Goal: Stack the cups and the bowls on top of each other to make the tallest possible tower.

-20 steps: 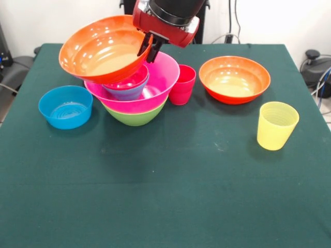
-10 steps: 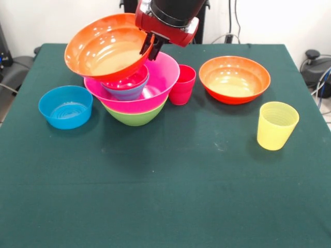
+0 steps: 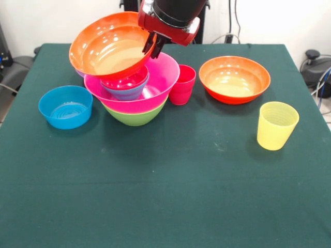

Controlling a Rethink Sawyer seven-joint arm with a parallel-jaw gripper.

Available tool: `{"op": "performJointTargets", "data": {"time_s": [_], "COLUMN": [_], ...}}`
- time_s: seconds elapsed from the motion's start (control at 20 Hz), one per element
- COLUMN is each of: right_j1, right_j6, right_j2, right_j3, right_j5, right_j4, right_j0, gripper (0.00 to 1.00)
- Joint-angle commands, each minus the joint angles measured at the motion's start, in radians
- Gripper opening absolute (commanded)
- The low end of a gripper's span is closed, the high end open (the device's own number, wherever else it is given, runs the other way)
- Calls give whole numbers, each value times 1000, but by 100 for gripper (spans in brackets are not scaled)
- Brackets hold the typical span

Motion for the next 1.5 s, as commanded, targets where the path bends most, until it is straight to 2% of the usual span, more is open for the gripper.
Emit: {"op": "performJointTargets", "data": {"time_s": [0.05, 0.8, 1.5], "right_j1": [24, 51, 73], "right_j6": [161, 201, 242], "right_j2": [67, 39, -6], "right_j3": [69, 50, 39], "right_j5": [-44, -85, -162], "right_j4": [-1, -8, -15], "right_j0": [26, 46, 64], "gripper": [0, 0, 0]}}
